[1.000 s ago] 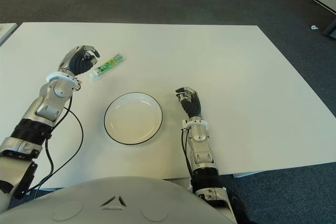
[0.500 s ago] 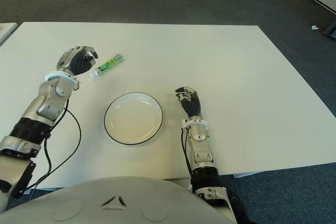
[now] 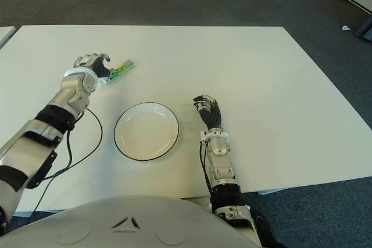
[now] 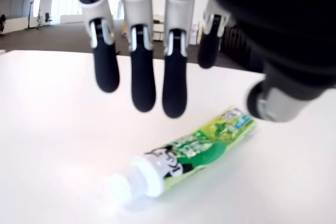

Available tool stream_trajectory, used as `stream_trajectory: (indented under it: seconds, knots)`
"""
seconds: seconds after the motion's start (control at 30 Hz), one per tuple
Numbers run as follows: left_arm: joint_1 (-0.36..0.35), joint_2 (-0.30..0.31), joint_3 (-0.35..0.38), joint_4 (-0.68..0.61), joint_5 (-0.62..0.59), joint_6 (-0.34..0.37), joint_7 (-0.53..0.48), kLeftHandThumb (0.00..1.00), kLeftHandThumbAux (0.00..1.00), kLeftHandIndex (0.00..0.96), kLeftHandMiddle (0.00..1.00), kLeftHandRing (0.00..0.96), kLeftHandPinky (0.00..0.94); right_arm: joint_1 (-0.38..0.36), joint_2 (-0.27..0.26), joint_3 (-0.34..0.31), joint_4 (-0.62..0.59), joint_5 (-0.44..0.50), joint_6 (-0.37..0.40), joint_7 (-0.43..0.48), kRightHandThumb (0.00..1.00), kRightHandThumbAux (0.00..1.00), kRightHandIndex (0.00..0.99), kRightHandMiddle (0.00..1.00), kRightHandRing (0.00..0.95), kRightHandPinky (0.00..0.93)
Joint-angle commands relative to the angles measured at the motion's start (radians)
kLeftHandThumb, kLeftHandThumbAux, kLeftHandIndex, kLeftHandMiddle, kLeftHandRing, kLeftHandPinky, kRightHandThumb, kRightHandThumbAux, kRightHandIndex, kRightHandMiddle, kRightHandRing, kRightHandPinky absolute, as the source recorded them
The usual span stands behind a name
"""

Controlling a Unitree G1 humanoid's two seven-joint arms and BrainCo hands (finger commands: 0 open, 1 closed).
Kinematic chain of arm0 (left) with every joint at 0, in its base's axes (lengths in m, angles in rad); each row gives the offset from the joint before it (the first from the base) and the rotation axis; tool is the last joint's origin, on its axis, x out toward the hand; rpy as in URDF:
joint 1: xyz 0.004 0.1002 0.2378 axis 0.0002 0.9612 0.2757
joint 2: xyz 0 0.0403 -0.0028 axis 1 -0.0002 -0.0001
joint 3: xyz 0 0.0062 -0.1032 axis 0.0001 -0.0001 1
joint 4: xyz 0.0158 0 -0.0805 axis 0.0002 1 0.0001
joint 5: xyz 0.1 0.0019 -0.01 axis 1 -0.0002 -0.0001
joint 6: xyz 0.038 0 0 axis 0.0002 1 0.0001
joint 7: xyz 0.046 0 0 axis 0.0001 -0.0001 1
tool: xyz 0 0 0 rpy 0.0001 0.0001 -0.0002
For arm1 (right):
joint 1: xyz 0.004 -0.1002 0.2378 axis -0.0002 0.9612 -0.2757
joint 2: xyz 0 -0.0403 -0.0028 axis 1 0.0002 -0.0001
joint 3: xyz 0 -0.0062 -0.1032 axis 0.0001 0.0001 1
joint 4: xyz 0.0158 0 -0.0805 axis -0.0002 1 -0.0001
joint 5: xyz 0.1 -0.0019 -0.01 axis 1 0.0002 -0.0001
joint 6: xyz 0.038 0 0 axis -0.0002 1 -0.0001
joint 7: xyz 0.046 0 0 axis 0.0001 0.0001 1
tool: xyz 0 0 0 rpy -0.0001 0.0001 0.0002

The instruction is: Put the toothpaste on the table into the plate.

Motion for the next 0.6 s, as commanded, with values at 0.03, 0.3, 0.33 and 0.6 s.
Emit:
stream_trajectory:
  seconds: [0.03, 0.3, 0.33, 0.6]
  knots:
    - [-0.049, -0.026, -0.051, 0.134, 0.026, 0.006, -0.022, 0.206, 0.352, 0.011, 0.043, 0.016, 0.014, -0.011, 0.002, -0.001, 0.009, 0.002, -0.001, -0.006, 0.707, 0.731, 0.418, 0.41, 0.399, 0.418]
    - [-0.132, -0.08, -0.113, 0.319, 0.038, -0.004, -0.014, 0.2, 0.231, 0.0, 0.003, 0.0, 0.0, -0.011, -0.001, 0.001, 0.005, 0.004, -0.003, -0.002, 0.707, 0.731, 0.418, 0.408, 0.4, 0.419]
    - [-0.14, -0.085, -0.119, 0.336, 0.039, -0.005, -0.013, 0.2, 0.224, 0.0, 0.002, 0.0, 0.0, -0.012, -0.001, 0.001, 0.006, 0.004, -0.003, -0.002, 0.707, 0.731, 0.418, 0.408, 0.399, 0.419]
    - [-0.192, -0.119, -0.184, 0.444, 0.052, -0.012, -0.063, 0.211, 0.203, 0.091, 0.002, 0.0, 0.0, -0.02, -0.002, 0.001, 0.011, 0.009, -0.003, 0.004, 0.707, 0.731, 0.418, 0.408, 0.4, 0.422]
